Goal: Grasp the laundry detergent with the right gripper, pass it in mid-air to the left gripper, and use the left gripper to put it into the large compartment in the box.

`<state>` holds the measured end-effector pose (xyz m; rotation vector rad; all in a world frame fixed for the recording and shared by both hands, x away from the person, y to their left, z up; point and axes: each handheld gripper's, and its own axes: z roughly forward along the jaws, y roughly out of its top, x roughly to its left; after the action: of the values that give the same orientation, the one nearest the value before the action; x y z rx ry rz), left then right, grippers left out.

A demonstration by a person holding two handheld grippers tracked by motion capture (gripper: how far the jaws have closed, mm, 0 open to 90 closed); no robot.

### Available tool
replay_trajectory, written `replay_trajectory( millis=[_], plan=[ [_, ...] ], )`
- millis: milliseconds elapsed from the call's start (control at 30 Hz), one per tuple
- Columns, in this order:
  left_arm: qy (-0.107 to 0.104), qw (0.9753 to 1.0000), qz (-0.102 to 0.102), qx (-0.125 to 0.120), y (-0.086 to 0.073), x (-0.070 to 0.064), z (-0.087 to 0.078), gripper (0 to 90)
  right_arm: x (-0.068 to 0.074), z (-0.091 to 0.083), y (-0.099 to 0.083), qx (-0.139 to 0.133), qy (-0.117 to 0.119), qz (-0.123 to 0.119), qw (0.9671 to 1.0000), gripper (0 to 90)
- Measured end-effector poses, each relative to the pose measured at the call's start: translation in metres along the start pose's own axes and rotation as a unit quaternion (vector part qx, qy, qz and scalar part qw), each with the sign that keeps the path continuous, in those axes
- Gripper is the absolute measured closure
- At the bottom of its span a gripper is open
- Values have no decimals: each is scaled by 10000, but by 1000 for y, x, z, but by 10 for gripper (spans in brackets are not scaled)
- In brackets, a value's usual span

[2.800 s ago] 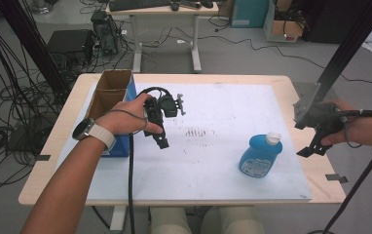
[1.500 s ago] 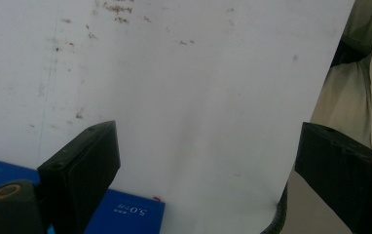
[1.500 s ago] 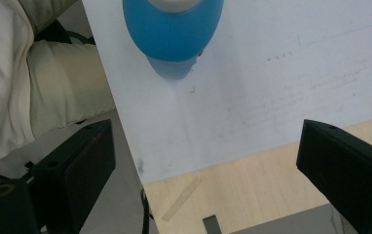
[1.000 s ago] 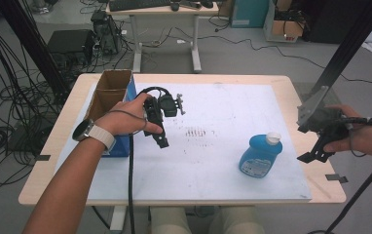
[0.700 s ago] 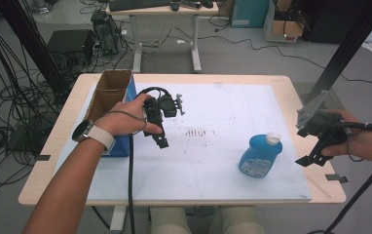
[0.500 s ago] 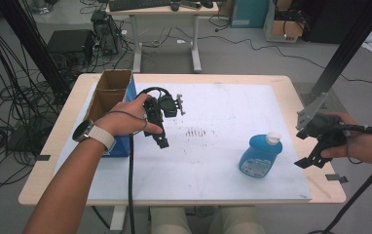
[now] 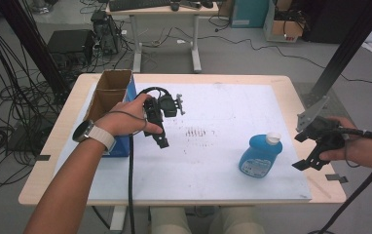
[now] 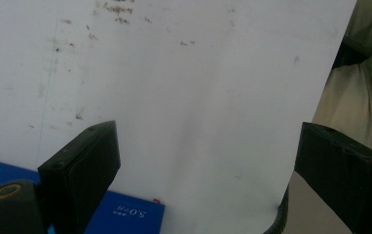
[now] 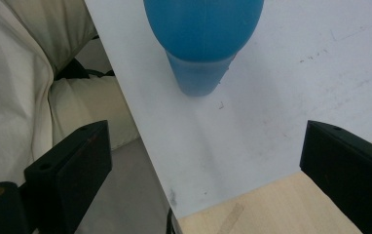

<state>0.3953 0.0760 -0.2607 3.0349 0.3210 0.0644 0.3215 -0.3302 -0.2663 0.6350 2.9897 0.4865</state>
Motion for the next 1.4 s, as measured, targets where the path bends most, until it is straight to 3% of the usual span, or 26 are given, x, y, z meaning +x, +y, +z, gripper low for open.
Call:
replay_trajectory(
  millis=[300,533,567,733,867,1400],
  plan=[
    [6,10000,-10,-7,0,1,0,97,0,5,-4,-143,-58,-69,9999,49],
    [2,10000,-30,9,0,1,1,96,-1,9,-9,-341,-51,-15,9994,48],
    [21,10000,-23,4,0,1,1,96,2,10,-9,-393,-37,102,9992,49],
    [18,10000,-18,-16,0,1,2,96,-1,14,-10,-494,-38,171,9986,43],
    [19,10000,-24,-9,0,1,2,97,-1,18,-11,-545,-31,132,9984,45],
    [22,10000,-53,-39,0,2,2,97,0,29,-20,-1080,-108,97,9940,41]
  ],
)
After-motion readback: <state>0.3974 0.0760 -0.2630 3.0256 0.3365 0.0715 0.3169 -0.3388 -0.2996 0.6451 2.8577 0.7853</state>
